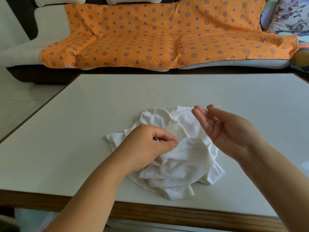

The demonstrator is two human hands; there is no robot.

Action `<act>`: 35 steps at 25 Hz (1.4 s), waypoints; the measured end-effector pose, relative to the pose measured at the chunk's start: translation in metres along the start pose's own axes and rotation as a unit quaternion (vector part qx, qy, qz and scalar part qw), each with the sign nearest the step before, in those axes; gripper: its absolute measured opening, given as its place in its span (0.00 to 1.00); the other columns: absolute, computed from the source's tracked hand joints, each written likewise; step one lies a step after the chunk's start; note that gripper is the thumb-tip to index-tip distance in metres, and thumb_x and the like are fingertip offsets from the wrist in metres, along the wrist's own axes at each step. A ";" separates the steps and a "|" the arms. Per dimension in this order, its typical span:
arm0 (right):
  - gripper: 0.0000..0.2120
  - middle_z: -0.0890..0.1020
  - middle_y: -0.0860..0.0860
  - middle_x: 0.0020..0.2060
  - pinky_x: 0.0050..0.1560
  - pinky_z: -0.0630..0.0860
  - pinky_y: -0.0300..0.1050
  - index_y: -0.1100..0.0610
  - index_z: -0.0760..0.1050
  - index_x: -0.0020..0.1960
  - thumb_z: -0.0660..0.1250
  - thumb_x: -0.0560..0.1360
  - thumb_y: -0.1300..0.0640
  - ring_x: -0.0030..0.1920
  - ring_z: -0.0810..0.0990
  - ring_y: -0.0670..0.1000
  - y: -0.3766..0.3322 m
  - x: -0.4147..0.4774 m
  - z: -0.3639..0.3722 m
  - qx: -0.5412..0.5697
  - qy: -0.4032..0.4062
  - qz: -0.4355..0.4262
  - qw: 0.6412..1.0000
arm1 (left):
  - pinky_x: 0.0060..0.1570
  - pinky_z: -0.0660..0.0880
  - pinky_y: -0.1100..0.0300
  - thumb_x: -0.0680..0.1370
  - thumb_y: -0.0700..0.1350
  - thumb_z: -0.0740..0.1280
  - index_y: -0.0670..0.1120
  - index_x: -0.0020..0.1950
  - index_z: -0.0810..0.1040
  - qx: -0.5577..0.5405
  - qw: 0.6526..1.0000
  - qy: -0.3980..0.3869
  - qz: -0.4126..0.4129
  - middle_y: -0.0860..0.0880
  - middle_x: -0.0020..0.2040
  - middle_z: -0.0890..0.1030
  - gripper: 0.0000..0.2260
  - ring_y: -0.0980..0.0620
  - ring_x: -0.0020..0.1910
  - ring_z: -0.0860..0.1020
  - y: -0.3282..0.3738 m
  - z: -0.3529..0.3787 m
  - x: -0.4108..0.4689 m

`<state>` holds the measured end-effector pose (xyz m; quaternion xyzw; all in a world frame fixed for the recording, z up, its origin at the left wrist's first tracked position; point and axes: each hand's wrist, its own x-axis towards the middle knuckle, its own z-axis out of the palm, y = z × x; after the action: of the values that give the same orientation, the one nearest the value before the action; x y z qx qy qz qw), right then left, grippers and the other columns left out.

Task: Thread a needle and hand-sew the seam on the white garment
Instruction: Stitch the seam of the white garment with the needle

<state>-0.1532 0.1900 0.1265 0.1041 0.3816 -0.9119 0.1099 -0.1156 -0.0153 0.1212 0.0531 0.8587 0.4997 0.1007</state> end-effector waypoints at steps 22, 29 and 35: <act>0.04 0.85 0.44 0.36 0.50 0.77 0.44 0.50 0.74 0.46 0.64 0.79 0.55 0.43 0.83 0.47 0.018 -0.003 -0.005 -0.522 0.072 -0.255 0.811 | 0.39 0.75 0.67 0.73 0.50 0.73 0.56 0.46 0.86 -0.030 0.999 -0.033 -0.031 0.58 0.44 0.85 0.04 0.61 0.44 0.81 -0.001 -0.009 0.000; 0.06 0.76 0.47 0.31 0.35 0.69 0.34 0.47 0.73 0.45 0.64 0.79 0.57 0.32 0.71 0.47 0.042 -0.028 0.005 -0.610 -0.070 -0.238 0.753 | 0.40 0.78 0.64 0.75 0.43 0.73 0.49 0.46 0.86 -0.070 0.997 -0.030 -0.029 0.52 0.40 0.85 0.03 0.58 0.40 0.82 0.000 -0.013 0.000; 0.07 0.68 0.45 0.25 0.29 0.62 0.31 0.47 0.80 0.45 0.66 0.78 0.55 0.27 0.64 0.43 0.032 -0.029 0.006 -0.574 -0.072 -0.174 0.797 | 0.39 0.77 0.66 0.75 0.40 0.72 0.47 0.45 0.86 -0.076 0.997 -0.013 -0.020 0.54 0.36 0.84 0.04 0.60 0.36 0.80 0.001 -0.019 -0.002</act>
<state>-0.1171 0.1675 0.1174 -0.1126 0.8377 -0.5342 0.0160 -0.1175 -0.0310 0.1317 0.0349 0.8174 0.5611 0.1254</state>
